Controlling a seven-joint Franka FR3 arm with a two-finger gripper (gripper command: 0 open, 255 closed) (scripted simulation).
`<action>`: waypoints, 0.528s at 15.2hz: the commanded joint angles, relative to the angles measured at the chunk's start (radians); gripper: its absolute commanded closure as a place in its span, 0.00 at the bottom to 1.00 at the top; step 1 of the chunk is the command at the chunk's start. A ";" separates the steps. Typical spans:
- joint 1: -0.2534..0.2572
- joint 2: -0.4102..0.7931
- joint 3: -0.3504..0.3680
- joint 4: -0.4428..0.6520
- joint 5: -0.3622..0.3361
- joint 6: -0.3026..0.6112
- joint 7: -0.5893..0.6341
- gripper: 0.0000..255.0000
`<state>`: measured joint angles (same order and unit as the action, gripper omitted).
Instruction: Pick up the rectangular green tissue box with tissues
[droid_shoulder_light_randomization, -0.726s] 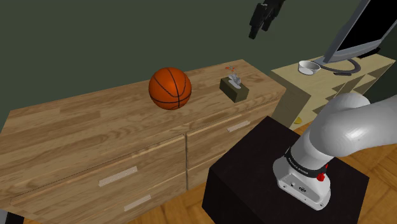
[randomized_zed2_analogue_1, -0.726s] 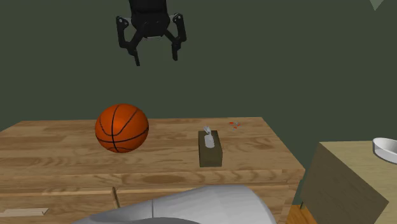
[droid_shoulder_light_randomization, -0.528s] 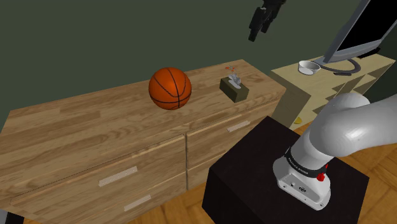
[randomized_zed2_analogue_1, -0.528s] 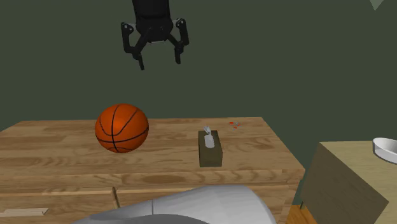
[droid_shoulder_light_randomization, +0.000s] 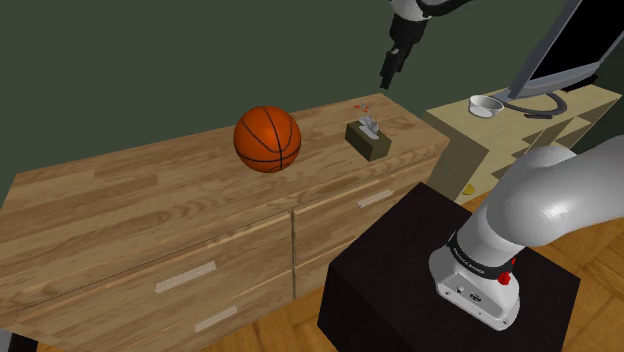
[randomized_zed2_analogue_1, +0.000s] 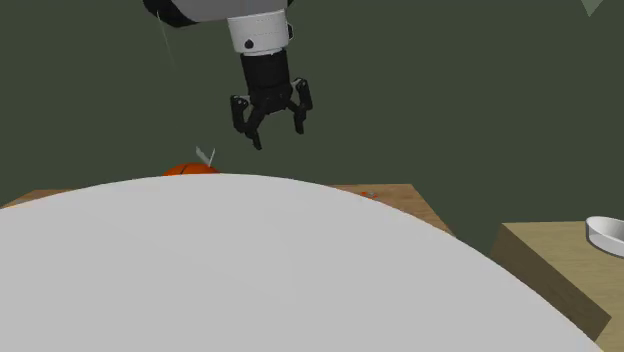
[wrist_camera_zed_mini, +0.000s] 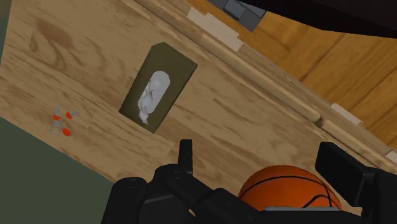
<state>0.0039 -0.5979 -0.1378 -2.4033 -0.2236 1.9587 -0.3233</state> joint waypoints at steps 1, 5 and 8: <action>-0.001 0.046 -0.018 -0.017 -0.030 0.063 -0.039 0.00; -0.008 0.162 -0.056 -0.026 -0.087 0.188 -0.112 0.00; -0.014 0.260 -0.081 -0.018 -0.128 0.280 -0.163 0.00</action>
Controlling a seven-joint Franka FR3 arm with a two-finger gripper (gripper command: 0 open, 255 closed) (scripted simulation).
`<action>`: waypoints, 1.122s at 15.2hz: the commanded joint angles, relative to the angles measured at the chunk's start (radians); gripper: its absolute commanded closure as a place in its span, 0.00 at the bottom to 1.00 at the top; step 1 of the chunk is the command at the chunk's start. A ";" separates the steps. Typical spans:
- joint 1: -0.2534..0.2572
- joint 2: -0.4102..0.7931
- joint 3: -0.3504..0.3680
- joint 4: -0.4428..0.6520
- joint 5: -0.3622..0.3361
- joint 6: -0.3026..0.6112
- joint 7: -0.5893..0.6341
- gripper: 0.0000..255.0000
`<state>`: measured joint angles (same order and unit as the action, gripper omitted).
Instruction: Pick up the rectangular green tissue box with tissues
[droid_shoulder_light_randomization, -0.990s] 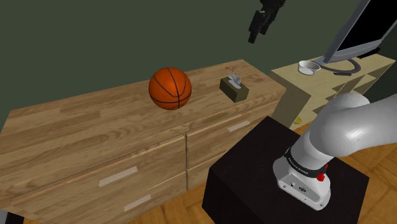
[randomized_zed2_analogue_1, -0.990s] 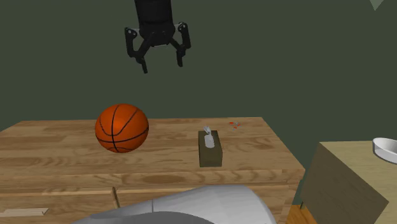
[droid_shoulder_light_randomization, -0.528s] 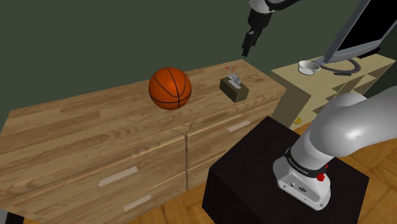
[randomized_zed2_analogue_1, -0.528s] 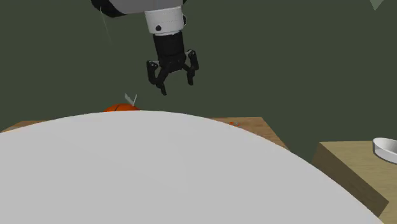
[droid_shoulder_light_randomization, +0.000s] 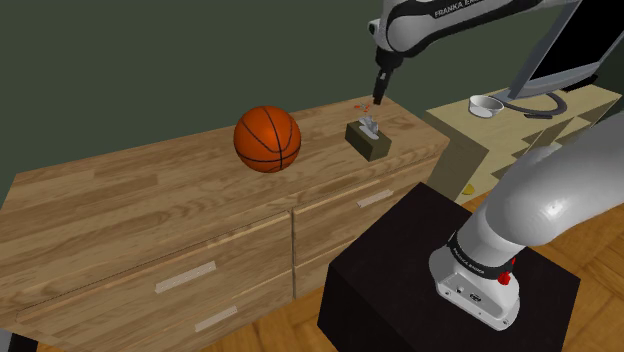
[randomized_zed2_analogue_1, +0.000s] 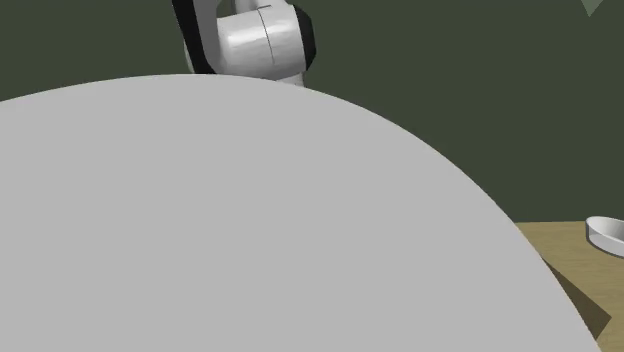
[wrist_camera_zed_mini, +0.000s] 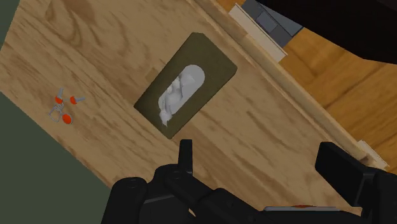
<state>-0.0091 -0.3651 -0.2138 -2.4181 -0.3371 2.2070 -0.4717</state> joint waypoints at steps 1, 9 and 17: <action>-0.003 0.062 -0.013 0.003 -0.028 0.062 -0.030 0.00; -0.028 0.363 -0.062 0.100 -0.120 0.283 -0.145 0.00; -0.054 0.609 -0.082 0.219 -0.182 0.429 -0.200 0.00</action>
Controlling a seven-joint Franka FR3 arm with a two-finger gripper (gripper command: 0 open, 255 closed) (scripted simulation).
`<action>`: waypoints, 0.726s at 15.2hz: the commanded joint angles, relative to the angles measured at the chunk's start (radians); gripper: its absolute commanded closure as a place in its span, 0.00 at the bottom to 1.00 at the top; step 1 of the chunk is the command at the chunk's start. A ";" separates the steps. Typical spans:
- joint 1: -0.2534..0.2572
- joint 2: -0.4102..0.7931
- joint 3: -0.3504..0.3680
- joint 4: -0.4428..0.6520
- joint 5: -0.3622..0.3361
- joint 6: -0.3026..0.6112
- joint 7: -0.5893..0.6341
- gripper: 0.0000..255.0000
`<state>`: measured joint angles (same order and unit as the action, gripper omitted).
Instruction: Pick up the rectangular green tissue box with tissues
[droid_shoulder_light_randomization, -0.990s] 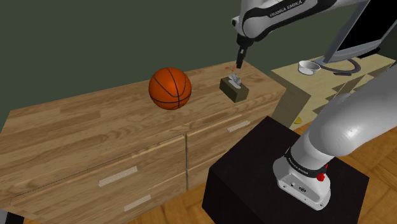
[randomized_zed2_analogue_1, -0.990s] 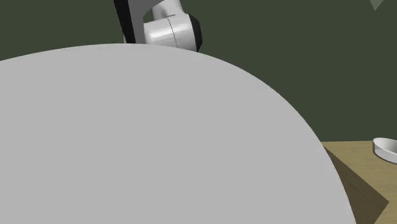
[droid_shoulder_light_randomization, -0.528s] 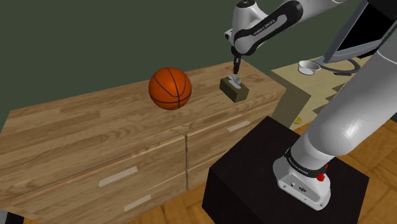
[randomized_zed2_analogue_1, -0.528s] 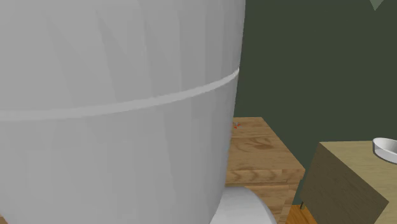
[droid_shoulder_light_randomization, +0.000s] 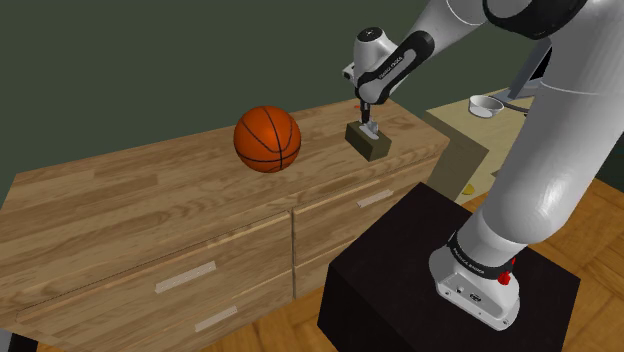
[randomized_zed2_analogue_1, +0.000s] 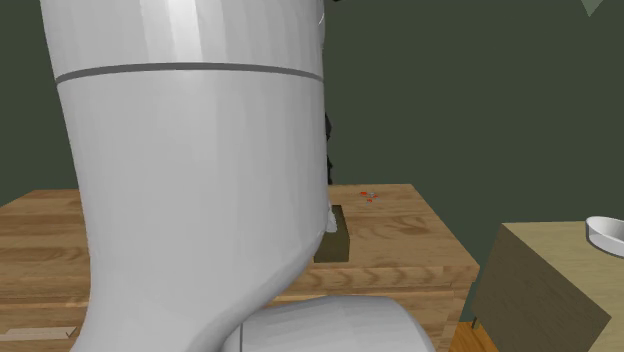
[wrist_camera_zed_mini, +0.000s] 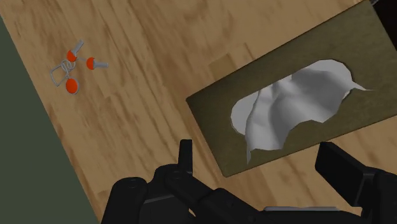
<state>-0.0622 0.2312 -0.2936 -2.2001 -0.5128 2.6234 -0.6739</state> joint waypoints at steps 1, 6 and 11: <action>-0.001 0.023 -0.003 0.000 -0.010 0.023 0.008 0.00; 0.001 0.074 -0.011 -0.002 -0.028 0.074 0.039 0.00; 0.001 0.071 -0.010 -0.002 -0.027 0.071 0.038 1.00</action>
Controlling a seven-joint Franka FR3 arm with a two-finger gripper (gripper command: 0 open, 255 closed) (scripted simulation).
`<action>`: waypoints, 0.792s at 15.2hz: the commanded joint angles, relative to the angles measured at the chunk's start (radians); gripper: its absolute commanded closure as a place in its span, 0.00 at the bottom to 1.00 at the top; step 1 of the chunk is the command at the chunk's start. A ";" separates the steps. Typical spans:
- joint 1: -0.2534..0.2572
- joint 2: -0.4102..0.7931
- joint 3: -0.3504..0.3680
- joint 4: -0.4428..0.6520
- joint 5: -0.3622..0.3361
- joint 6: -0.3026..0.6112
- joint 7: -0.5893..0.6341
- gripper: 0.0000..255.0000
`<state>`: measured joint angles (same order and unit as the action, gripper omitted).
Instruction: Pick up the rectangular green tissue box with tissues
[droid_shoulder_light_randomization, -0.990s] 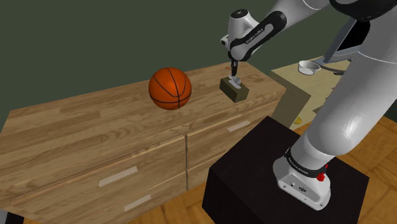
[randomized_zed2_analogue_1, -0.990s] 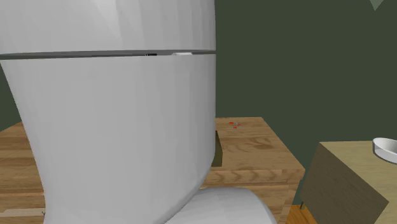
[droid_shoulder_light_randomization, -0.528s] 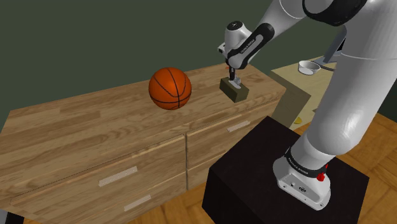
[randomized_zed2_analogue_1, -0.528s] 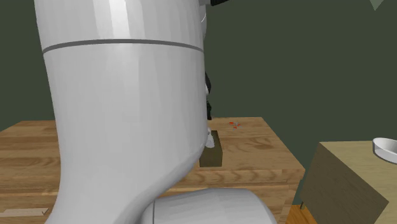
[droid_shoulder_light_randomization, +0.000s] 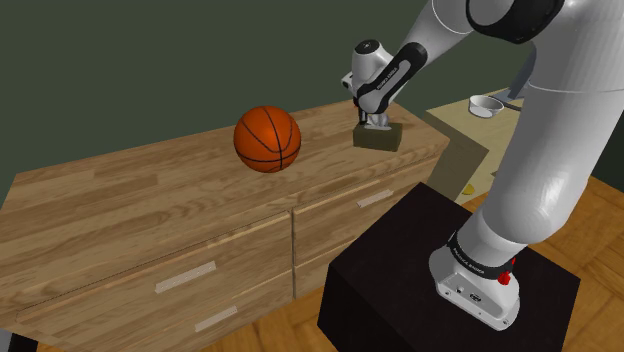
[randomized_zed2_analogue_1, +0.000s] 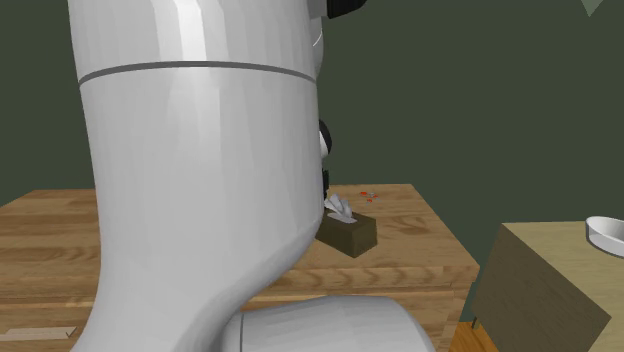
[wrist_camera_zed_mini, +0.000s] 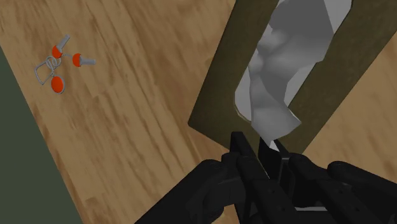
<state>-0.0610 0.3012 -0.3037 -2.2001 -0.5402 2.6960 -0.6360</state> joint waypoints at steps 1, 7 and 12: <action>0.000 0.001 0.000 -0.002 0.000 -0.001 0.000 1.00; -0.001 -0.008 0.001 -0.002 0.003 -0.009 -0.006 1.00; -0.002 -0.062 0.009 0.002 0.023 -0.065 -0.039 1.00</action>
<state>-0.0644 0.2535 -0.2964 -2.1981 -0.5213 2.6456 -0.6684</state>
